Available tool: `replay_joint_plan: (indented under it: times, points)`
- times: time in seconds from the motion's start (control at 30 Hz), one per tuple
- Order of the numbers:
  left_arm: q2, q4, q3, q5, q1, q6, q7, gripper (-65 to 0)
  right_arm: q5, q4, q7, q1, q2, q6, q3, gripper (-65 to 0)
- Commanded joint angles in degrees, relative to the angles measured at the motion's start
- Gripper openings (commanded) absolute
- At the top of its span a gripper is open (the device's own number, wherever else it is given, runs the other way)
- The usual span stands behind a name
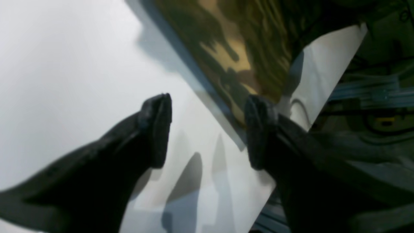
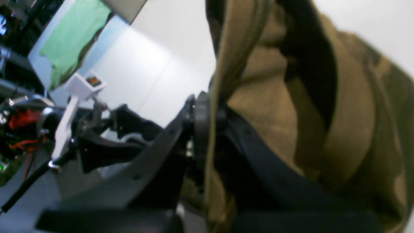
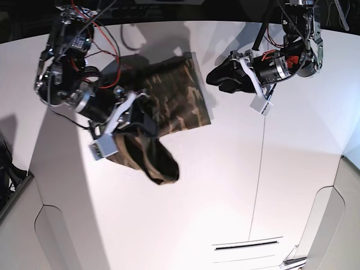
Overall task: Fold the T-shirt properly
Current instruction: 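Fold the strip's other end with the right gripper onto the stack, then press and tuck the folded bundle edges with both grippers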
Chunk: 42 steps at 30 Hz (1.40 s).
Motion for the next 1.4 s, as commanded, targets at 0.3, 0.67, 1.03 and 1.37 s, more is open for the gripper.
replay_joint_plan:
  times: [0.3, 0.67, 1.03, 1.37]
  points:
    - [-0.8, 0.8, -0.2, -1.8, -0.5, -0.3, -1.0, -26.6, 0.8, 0.9, 1.8, -2.6, -0.6, -0.2, -13.8, -37.7]
    - [-4.8, 0.9, -1.5, -10.1, -0.5, -0.3, 1.9, -26.6, 0.3, 1.6, 3.3, 2.5, -0.4, -0.1, -7.1, -41.6]
    - [-3.5, 15.0, -0.8, -12.6, 0.2, -0.3, 4.0, -59.0, -9.5, 1.3, 12.4, 4.2, 1.1, -0.2, 8.4, -65.0]
    - [2.2, 17.0, 16.7, 4.9, 0.3, -0.3, -8.6, -59.0, -9.7, -6.7, 15.7, 6.2, 6.3, -0.2, 9.0, -65.0]
